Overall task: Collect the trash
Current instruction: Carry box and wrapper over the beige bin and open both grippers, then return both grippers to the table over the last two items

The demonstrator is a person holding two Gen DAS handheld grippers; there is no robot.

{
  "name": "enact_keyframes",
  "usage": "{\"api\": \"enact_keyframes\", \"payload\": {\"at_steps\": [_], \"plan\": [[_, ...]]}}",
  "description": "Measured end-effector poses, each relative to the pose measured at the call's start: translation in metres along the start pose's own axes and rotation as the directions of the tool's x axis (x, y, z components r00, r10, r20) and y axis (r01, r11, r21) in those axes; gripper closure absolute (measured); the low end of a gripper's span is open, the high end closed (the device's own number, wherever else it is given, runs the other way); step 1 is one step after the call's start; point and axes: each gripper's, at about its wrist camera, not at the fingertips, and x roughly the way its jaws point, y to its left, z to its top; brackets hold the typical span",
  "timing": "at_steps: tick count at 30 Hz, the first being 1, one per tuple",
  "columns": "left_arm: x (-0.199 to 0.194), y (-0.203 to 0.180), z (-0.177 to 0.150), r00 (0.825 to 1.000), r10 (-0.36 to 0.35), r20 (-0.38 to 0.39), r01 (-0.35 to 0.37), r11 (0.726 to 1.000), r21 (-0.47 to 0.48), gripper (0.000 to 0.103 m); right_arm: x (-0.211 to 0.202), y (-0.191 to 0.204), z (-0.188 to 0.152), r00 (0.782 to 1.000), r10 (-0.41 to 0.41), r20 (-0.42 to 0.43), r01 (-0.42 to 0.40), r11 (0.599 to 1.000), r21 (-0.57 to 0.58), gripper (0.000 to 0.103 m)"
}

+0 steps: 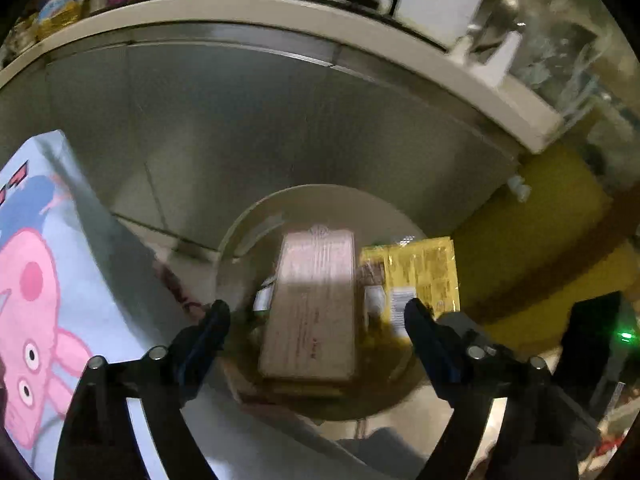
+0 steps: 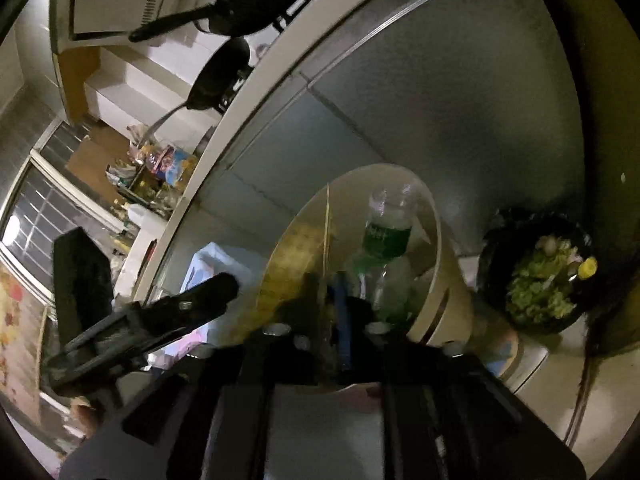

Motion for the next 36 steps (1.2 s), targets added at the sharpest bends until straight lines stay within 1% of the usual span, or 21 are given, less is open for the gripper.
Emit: {"api": "enact_keyframes", "payload": {"at_steps": [1, 2, 5, 6, 8, 12, 15, 17, 18, 22, 25, 26, 28, 29, 30, 31, 32, 33, 34, 35, 36], "plan": [[0.001, 0.002, -0.001, 1.000, 0.001, -0.007, -0.002, 1.000, -0.009, 0.016, -0.001, 0.000, -0.001, 1.000, 0.000, 0.010, 0.000, 1.000, 0.009, 0.068], [0.000, 0.004, -0.003, 1.000, -0.002, -0.007, 0.002, 1.000, -0.016, 0.016, -0.003, 0.001, -0.001, 1.000, -0.002, 0.020, 0.002, 1.000, 0.007, 0.066], [-0.015, 0.007, -0.008, 1.000, 0.001, 0.023, 0.000, 1.000, -0.019, 0.018, -0.010, 0.008, -0.006, 0.999, -0.007, 0.041, 0.008, 1.000, -0.012, 0.066], [-0.021, 0.006, -0.009, 0.999, 0.004, 0.035, -0.004, 1.000, -0.013, 0.020, -0.013, 0.010, -0.007, 0.999, 0.001, 0.045, -0.001, 1.000, -0.010, 0.066], [-0.039, 0.007, -0.014, 0.997, 0.005, 0.072, -0.005, 1.000, 0.000, 0.020, -0.019, 0.017, -0.009, 0.999, 0.016, 0.051, -0.015, 1.000, -0.013, 0.066], [-0.083, 0.004, -0.035, 0.984, 0.026, 0.178, -0.032, 0.999, 0.033, 0.020, -0.035, 0.037, -0.019, 0.996, 0.053, 0.065, -0.051, 0.998, -0.035, 0.066], [-0.121, 0.005, -0.059, 0.962, 0.078, 0.261, -0.093, 0.995, 0.048, 0.020, -0.039, 0.057, -0.031, 0.995, 0.089, 0.036, -0.087, 0.994, -0.061, 0.066], [-0.142, 0.006, -0.072, 0.947, 0.097, 0.306, -0.120, 0.991, 0.057, 0.020, -0.038, 0.070, -0.040, 0.994, 0.107, 0.007, -0.106, 0.991, -0.084, 0.066], [-0.155, 0.007, -0.080, 0.937, 0.107, 0.333, -0.136, 0.989, 0.063, 0.020, -0.037, 0.076, -0.044, 0.994, 0.112, -0.005, -0.112, 0.989, -0.092, 0.066], [-0.200, 0.013, -0.109, 0.900, 0.126, 0.417, -0.170, 0.983, 0.070, 0.019, -0.023, 0.109, -0.073, 0.986, 0.142, -0.092, -0.153, 0.980, -0.129, 0.066], [-0.237, 0.026, -0.130, 0.877, 0.128, 0.464, -0.179, 0.982, 0.067, 0.019, -0.010, 0.136, -0.097, 0.974, 0.154, -0.164, -0.181, 0.971, -0.159, 0.066], [-0.246, 0.031, -0.136, 0.874, 0.122, 0.470, -0.172, 0.983, 0.064, 0.019, -0.006, 0.145, -0.104, 0.970, 0.157, -0.185, -0.189, 0.967, -0.169, 0.066], [-0.268, 0.044, -0.149, 0.881, 0.069, 0.467, -0.105, 0.993, 0.050, 0.019, 0.001, 0.164, -0.119, 0.962, 0.163, -0.221, -0.207, 0.958, -0.197, 0.066], [-0.285, 0.055, -0.157, 0.889, -0.010, 0.458, -0.012, 0.999, 0.044, 0.019, 0.004, 0.172, -0.126, 0.957, 0.166, -0.237, -0.217, 0.953, -0.210, 0.066], [-0.297, 0.063, -0.163, 0.889, -0.082, 0.451, 0.069, 0.997, 0.045, 0.019, 0.006, 0.179, -0.131, 0.953, 0.169, -0.251, -0.226, 0.949, -0.221, 0.066], [-0.315, 0.073, -0.171, 0.872, -0.177, 0.456, 0.174, 0.983, 0.049, 0.020, 0.010, 0.191, -0.141, 0.946, 0.171, -0.275, -0.240, 0.940, -0.242, 0.066], [-0.329, 0.080, -0.177, 0.851, -0.224, 0.475, 0.227, 0.973, 0.053, 0.020, 0.012, 0.198, -0.146, 0.943, 0.170, -0.287, -0.246, 0.936, -0.253, 0.066], [-0.350, 0.089, -0.187, 0.820, -0.249, 0.515, 0.258, 0.964, 0.056, 0.020, 0.015, 0.205, -0.151, 0.939, 0.169, -0.300, -0.252, 0.931, -0.263, 0.066], [-0.372, 0.097, -0.198, 0.791, -0.248, 0.560, 0.259, 0.964, 0.060, 0.020, 0.020, 0.214, -0.160, 0.931, 0.169, -0.322, -0.263, 0.925, -0.274, 0.066], [-0.387, 0.102, -0.206, 0.771, -0.236, 0.592, 0.250, 0.966, 0.060, 0.019, 0.023, 0.219, -0.165, 0.927, 0.168, -0.334, -0.268, 0.921, -0.282, 0.066], [-0.406, 0.111, -0.217, 0.745, -0.212, 0.632, 0.228, 0.972, 0.056, 0.017, 0.027, 0.227, -0.173, 0.921, 0.163, -0.353, -0.275, 0.915, -0.297, 0.066]]}}
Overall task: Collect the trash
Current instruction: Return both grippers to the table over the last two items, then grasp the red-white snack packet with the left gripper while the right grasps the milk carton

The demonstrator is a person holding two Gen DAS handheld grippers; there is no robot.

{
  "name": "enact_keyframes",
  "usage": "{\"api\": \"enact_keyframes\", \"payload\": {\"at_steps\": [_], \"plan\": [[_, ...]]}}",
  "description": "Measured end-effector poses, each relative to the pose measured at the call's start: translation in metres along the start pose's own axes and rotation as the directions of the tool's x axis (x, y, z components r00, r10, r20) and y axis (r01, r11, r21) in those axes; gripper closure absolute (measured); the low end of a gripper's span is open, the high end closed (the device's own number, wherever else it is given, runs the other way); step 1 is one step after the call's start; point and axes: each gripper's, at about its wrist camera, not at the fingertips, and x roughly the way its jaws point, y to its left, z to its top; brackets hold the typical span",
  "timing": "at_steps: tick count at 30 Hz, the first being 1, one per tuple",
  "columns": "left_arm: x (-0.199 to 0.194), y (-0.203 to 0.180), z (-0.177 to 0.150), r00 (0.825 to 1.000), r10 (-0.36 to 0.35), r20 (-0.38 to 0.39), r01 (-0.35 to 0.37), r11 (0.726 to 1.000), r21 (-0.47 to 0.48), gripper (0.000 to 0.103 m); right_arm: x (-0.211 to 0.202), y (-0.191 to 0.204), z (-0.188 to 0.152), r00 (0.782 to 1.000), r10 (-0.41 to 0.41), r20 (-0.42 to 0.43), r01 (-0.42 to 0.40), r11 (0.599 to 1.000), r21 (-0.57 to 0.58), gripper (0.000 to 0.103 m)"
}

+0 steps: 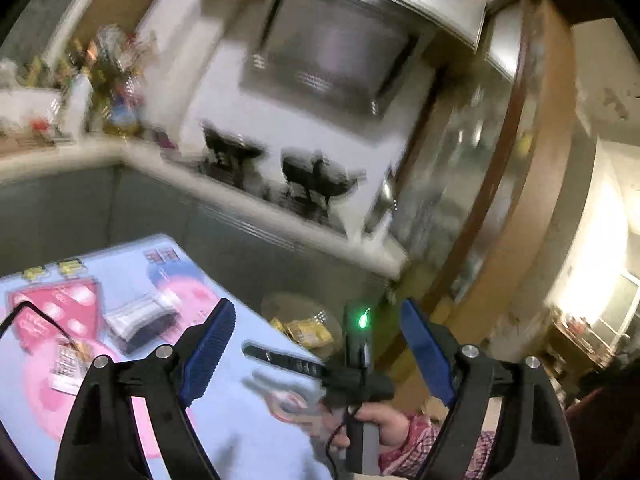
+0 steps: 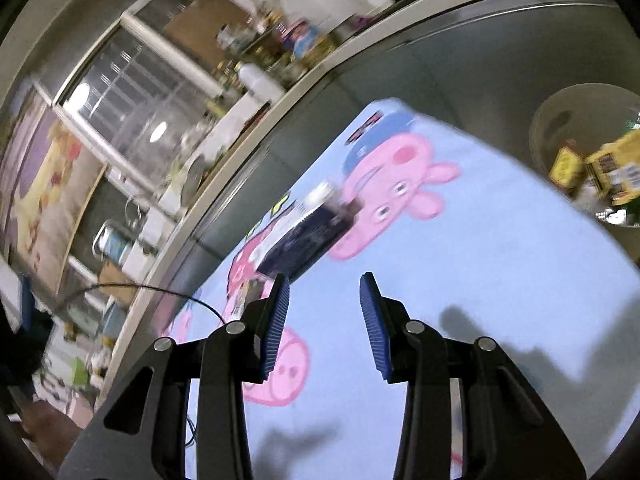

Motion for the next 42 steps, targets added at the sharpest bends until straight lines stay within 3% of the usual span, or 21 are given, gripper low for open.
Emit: {"api": "enact_keyframes", "payload": {"at_steps": [3, 7, 9, 10, 11, 12, 13, 15, 17, 22, 24, 28, 32, 35, 37, 39, 42], "plan": [[-0.060, 0.018, 0.009, 0.987, 0.106, 0.123, -0.107, 0.994, -0.004, 0.014, 0.022, 0.016, -0.007, 0.999, 0.007, -0.053, -0.008, 1.000, -0.027, 0.066], [-0.093, 0.053, 0.015, 0.948, 0.278, 0.155, -0.273, 0.960, -0.057, 0.014, 0.043, 0.025, -0.009, 0.995, 0.014, -0.098, -0.017, 0.999, -0.027, 0.066], [-0.085, 0.077, 0.013, 0.904, 0.416, 0.101, -0.413, 0.909, -0.056, 0.013, 0.052, 0.031, -0.007, 0.994, 0.007, -0.105, -0.010, 1.000, -0.028, 0.066], [-0.069, 0.096, 0.008, 0.863, 0.504, 0.043, -0.502, 0.863, -0.054, 0.013, 0.055, 0.031, -0.006, 0.994, 0.000, -0.106, -0.003, 1.000, -0.030, 0.063], [-0.057, 0.111, 0.003, 0.840, 0.543, -0.007, -0.542, 0.838, -0.058, 0.012, 0.059, 0.032, -0.003, 0.995, -0.016, -0.103, 0.012, 0.999, -0.032, 0.059], [-0.036, 0.133, -0.006, 0.817, 0.569, -0.090, -0.575, 0.815, -0.066, 0.012, 0.063, 0.034, 0.002, 0.995, -0.043, -0.095, 0.040, 0.999, -0.034, 0.048], [-0.021, 0.148, -0.013, 0.804, 0.576, -0.147, -0.590, 0.805, -0.070, 0.012, 0.064, 0.033, 0.007, 0.994, -0.062, -0.086, 0.059, 0.998, -0.033, 0.043], [0.025, 0.180, -0.034, 0.758, 0.591, -0.276, -0.626, 0.779, -0.049, 0.016, 0.072, 0.031, 0.024, 0.995, -0.087, -0.057, 0.086, 0.996, -0.013, 0.039], [0.061, 0.200, -0.054, 0.708, 0.612, -0.352, -0.658, 0.753, -0.013, 0.018, 0.085, 0.027, 0.040, 0.994, -0.091, -0.065, 0.093, 0.995, 0.033, 0.035], [0.098, 0.223, -0.081, 0.667, 0.604, -0.437, -0.669, 0.743, 0.005, 0.019, 0.134, 0.016, 0.070, 0.986, -0.077, -0.148, 0.102, 0.980, 0.170, 0.032], [0.102, 0.228, -0.089, 0.660, 0.595, -0.459, -0.672, 0.741, -0.006, 0.026, 0.151, 0.015, 0.078, 0.984, -0.085, -0.154, 0.117, 0.971, 0.211, 0.032], [0.101, 0.229, -0.098, 0.659, 0.594, -0.461, -0.676, 0.737, -0.015, 0.031, 0.175, 0.031, 0.084, 0.968, -0.195, -0.157, 0.218, 0.965, 0.147, 0.019], [0.099, 0.227, -0.098, 0.660, 0.597, -0.455, -0.688, 0.724, -0.048, 0.045, 0.201, 0.056, 0.077, 0.942, -0.280, -0.185, 0.285, 0.958, 0.002, 0.019], [0.094, 0.227, -0.099, 0.670, 0.595, -0.445, -0.691, 0.719, -0.079, 0.055, 0.208, 0.071, 0.060, 0.929, -0.302, -0.215, 0.281, 0.952, -0.124, 0.018], [0.091, 0.224, -0.100, 0.672, 0.594, -0.443, -0.692, 0.716, -0.090, 0.067, 0.202, 0.074, 0.045, 0.923, -0.318, -0.219, 0.276, 0.940, -0.201, 0.020], [0.087, 0.225, -0.104, 0.688, 0.564, -0.456, -0.677, 0.726, -0.123, 0.098, 0.186, 0.069, 0.034, 0.932, -0.301, -0.203, 0.257, 0.942, -0.216, 0.020], [0.085, 0.222, -0.107, 0.698, 0.556, -0.451, -0.670, 0.729, -0.140, 0.099, 0.167, 0.067, 0.024, 0.947, -0.248, -0.202, 0.185, 0.940, -0.288, 0.047]]}}
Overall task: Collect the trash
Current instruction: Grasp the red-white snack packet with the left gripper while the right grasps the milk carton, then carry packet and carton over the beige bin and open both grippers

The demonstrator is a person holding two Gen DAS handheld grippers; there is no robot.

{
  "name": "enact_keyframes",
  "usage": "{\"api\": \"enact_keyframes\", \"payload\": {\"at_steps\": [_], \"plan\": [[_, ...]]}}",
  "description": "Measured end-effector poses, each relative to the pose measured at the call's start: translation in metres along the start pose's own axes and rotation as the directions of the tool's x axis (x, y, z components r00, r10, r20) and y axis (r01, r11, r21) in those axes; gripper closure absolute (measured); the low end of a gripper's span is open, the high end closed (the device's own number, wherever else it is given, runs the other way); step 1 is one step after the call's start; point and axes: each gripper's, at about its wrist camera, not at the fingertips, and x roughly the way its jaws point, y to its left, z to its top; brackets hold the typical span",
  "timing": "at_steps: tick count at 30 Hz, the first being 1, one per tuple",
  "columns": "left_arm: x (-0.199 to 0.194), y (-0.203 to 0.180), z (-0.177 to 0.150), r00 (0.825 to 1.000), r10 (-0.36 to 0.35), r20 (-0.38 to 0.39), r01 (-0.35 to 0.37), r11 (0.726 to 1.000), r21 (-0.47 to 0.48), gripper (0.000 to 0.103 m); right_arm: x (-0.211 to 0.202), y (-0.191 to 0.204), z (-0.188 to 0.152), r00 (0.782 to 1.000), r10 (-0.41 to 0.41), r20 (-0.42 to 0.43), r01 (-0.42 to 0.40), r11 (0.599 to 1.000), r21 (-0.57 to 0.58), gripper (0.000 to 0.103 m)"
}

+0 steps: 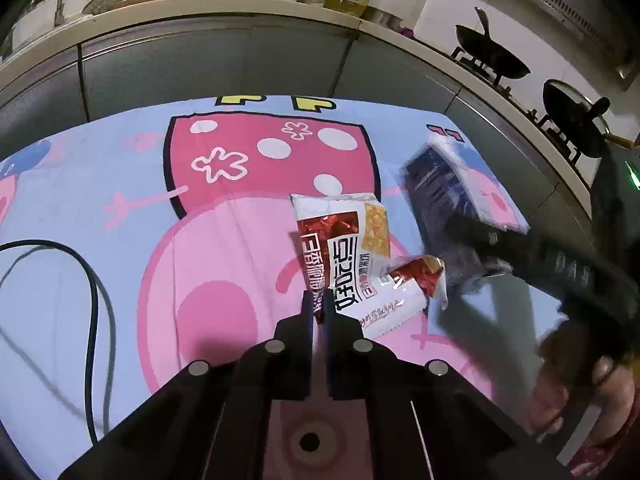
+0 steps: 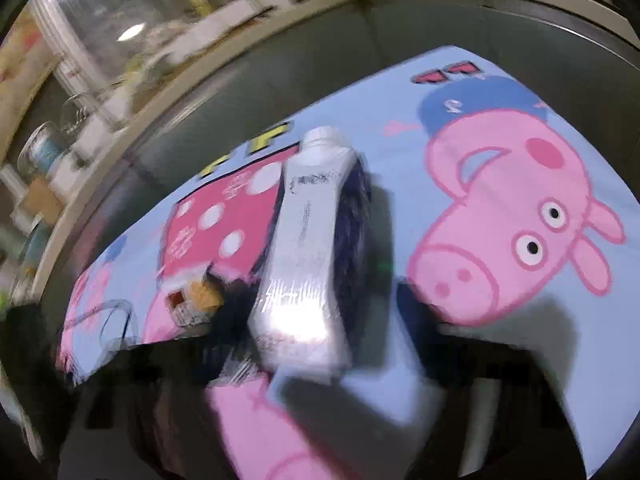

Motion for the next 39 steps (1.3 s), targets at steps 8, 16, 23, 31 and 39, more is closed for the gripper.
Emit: {"api": "enact_keyframes", "payload": {"at_steps": [8, 16, 23, 31, 39], "plan": [[-0.022, -0.022, 0.000, 0.996, -0.082, 0.022, 0.082, 0.997, -0.008, 0.101, -0.066, -0.029, -0.034, 0.993, -0.010, 0.121, 0.011, 1.000, -0.010, 0.048], [-0.017, -0.096, 0.011, 0.987, -0.162, -0.002, 0.161, 0.981, 0.105, 0.102, -0.130, -0.105, -0.052, 0.976, -0.029, 0.214, 0.006, 0.994, 0.106, 0.051], [0.006, -0.193, 0.023, 0.965, -0.254, -0.066, 0.263, 0.941, 0.214, 0.102, -0.195, -0.178, -0.054, 0.916, -0.187, 0.356, 0.126, 0.974, 0.188, 0.054], [0.052, -0.321, 0.027, 0.917, -0.351, -0.187, 0.394, 0.868, 0.301, 0.102, -0.230, -0.283, -0.054, 0.869, -0.336, 0.364, 0.190, 0.905, 0.381, 0.054], [0.103, -0.399, 0.007, 0.888, -0.346, -0.303, 0.443, 0.823, 0.356, 0.102, -0.212, -0.332, -0.042, 0.870, -0.389, 0.302, 0.256, 0.881, 0.398, 0.053]]}}
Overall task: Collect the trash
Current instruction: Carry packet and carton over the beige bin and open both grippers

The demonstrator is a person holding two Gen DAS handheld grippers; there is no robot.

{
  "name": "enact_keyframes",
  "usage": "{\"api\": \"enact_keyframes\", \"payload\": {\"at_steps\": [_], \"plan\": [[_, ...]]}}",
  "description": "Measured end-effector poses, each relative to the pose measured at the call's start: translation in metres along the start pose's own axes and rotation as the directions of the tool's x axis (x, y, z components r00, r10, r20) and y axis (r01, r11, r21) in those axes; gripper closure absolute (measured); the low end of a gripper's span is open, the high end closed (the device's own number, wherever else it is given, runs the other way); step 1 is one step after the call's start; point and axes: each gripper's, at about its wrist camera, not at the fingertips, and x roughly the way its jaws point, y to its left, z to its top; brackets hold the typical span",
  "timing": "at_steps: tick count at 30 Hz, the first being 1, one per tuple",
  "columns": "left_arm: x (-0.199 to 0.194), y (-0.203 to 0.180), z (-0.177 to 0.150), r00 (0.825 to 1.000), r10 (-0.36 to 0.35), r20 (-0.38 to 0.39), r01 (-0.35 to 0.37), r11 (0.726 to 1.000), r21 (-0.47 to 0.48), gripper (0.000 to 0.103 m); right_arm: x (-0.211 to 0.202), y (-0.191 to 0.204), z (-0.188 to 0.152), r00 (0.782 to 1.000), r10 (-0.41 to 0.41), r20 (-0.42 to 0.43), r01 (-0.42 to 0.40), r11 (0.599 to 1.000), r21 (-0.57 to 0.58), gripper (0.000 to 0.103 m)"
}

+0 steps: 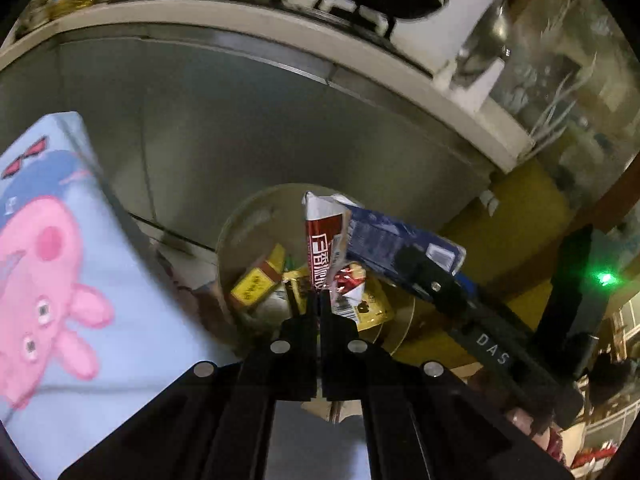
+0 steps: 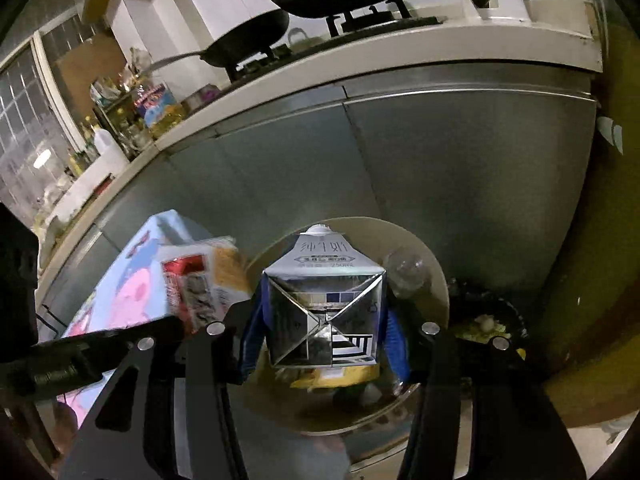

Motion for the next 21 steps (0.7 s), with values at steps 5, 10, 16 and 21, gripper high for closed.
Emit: {"api": "enact_keyframes", "payload": {"at_steps": [5, 10, 16, 21], "plan": [[0.043, -0.003, -0.001, 0.990, 0.097, -0.102, -0.095, 0.995, 0.030, 0.098, 0.014, 0.000, -0.005, 1.000, 0.000, -0.009, -0.001, 1.000, -0.018, 0.041], [0.028, -0.004, -0.005, 0.991, 0.119, -0.058, -0.116, 0.992, 0.053, 0.092, -0.002, 0.002, -0.015, 0.999, 0.007, 0.050, -0.007, 1.000, 0.002, 0.037], [-0.006, -0.008, -0.005, 0.992, 0.124, 0.017, -0.125, 0.990, 0.064, 0.090, -0.035, 0.011, -0.029, 0.996, 0.031, 0.084, -0.035, 0.998, 0.042, 0.037], [-0.043, -0.008, -0.019, 0.987, 0.139, 0.083, -0.146, 0.986, 0.086, 0.090, -0.069, 0.021, -0.049, 0.993, 0.060, 0.103, -0.068, 0.995, 0.077, 0.037]]}}
